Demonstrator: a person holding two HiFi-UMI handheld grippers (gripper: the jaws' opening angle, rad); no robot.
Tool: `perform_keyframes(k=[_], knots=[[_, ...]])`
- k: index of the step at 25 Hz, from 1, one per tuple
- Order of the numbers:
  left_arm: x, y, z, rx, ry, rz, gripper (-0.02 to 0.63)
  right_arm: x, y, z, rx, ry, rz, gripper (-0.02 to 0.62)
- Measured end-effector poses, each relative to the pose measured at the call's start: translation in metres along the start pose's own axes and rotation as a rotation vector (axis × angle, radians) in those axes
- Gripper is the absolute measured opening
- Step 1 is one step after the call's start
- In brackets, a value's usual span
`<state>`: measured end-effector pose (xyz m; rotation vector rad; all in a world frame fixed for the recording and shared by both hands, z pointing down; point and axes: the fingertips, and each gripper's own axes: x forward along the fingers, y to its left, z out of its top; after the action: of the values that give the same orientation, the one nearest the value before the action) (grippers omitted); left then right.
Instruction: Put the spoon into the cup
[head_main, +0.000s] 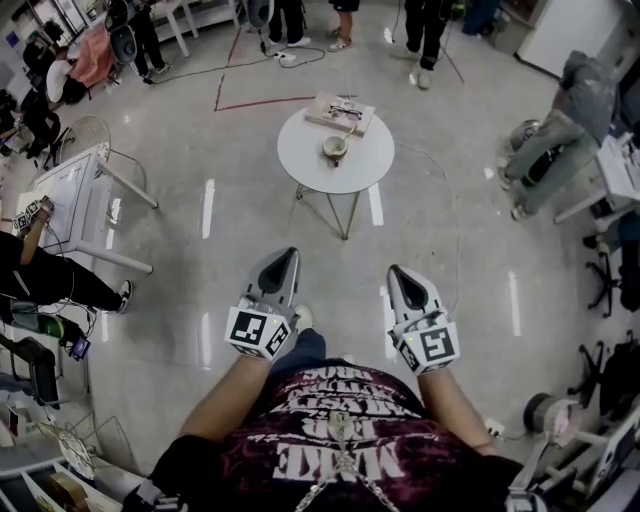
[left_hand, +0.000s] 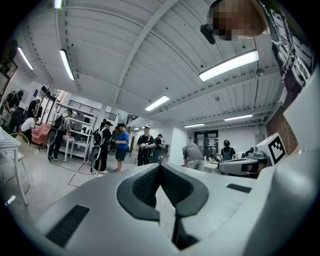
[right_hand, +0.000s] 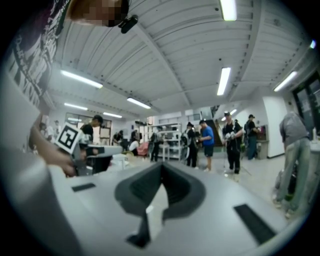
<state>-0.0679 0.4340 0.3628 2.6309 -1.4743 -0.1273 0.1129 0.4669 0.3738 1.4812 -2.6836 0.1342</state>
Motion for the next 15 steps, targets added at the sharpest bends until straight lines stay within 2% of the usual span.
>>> perform_keyframes(k=[6, 15], knots=[[0.016, 0.021, -0.008, -0.020, 0.023, 0.001, 0.029, 0.020, -0.009, -0.007, 0.012, 0.035, -0.014, 0.029], [0.042, 0.051, 0.002, -0.005, 0.022, -0.007, 0.029, 0.051, -0.015, 0.001, 0.025, 0.035, -0.017, 0.029]])
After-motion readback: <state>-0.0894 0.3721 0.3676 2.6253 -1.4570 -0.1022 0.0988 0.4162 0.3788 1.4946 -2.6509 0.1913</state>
